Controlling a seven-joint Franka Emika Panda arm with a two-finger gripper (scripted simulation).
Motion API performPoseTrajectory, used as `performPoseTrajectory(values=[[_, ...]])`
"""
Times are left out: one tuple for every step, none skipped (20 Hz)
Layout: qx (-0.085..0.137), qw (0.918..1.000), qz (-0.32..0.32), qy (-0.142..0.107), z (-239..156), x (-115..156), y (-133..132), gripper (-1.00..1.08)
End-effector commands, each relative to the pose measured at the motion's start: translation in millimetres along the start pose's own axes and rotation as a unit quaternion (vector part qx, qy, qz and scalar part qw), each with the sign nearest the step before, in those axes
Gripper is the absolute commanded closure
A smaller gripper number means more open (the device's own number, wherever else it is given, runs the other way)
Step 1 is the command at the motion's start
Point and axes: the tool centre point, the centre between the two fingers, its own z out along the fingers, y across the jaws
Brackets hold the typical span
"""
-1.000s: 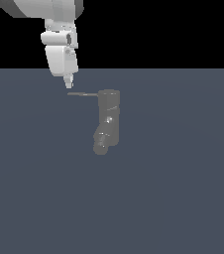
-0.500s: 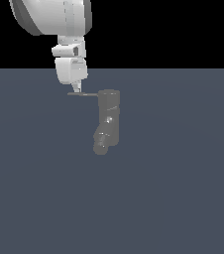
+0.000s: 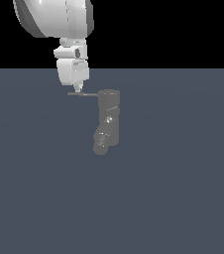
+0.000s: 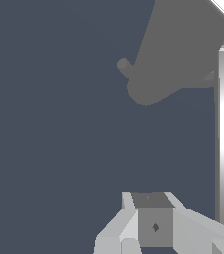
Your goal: Turn on the faucet by rotating a designated handle.
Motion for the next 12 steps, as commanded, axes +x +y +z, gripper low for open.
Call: performPoseTrajectory(values=[[0.000,1.0000,0.000,0.000,-0.1,0.0,4.0,1.08],[0.000,1.0000,0.000,0.000,-0.1,0.1,6.5,1.08],[0.000,1.0000,0.000,0.000,-0.1,0.1,9.1,1.08],[0.000,1.0000,0.000,0.000,-0.1,0.2,11.6,1.08],[0.000,1.0000,0.000,0.000,-0.1,0.3,14.2,1.08],[0.000,1.0000,0.000,0.000,-0.1,0.3,16.8,1.08],[0.000,1.0000,0.000,0.000,-0.1,0.4,19.4,1.08],[0.000,1.0000,0.000,0.000,-0.1,0.4,22.0,1.08],[0.000,1.0000,0.000,0.000,-0.1,0.5,24.7,1.08],[0.000,1.0000,0.000,0.000,-0.1,0.6,27.3,1.08],[0.000,1.0000,0.000,0.000,-0.1,0.7,30.0,1.08],[0.000,1.0000,0.000,0.000,-0.1,0.7,32.7,1.08]])
